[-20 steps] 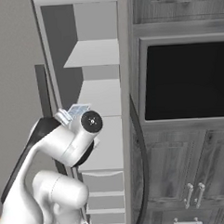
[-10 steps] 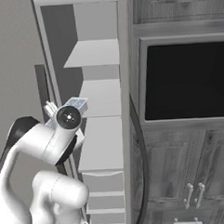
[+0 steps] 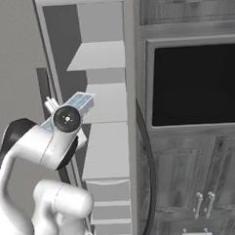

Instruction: The ice cube tray has been filled with water. Take the tray and place it in the freezer to make ice. Close the freezer door after placing the tray.

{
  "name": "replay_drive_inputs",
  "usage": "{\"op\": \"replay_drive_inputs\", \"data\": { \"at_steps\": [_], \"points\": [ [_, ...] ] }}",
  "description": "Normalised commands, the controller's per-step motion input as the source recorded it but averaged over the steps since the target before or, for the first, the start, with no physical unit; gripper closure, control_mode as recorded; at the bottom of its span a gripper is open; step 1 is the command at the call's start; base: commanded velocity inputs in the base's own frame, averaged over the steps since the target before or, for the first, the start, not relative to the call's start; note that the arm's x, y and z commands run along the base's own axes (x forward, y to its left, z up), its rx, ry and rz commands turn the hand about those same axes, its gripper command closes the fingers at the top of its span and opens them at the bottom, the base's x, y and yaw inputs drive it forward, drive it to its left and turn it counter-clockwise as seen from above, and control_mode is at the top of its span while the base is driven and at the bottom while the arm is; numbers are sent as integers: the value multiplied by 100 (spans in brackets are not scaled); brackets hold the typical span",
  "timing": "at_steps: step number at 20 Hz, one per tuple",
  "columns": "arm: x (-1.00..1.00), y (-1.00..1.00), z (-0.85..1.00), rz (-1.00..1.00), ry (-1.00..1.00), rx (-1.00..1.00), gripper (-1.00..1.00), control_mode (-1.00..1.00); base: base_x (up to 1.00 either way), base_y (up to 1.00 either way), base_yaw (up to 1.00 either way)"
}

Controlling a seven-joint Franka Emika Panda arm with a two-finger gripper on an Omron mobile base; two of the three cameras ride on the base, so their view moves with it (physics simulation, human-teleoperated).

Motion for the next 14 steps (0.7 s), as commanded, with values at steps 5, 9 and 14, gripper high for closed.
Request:
{"op": "replay_drive_inputs", "data": {
  "at_steps": [5, 9, 14],
  "points": [
    [-4, -24, 34, 0, -5, 7, 100, -100, 0, 0, 0],
    [0, -14, 29, 0, -2, 5, 100, -100, 0, 0, 0],
    [0, -4, 22, 0, 0, 0, 100, -100, 0, 0, 0]
  ]
}}
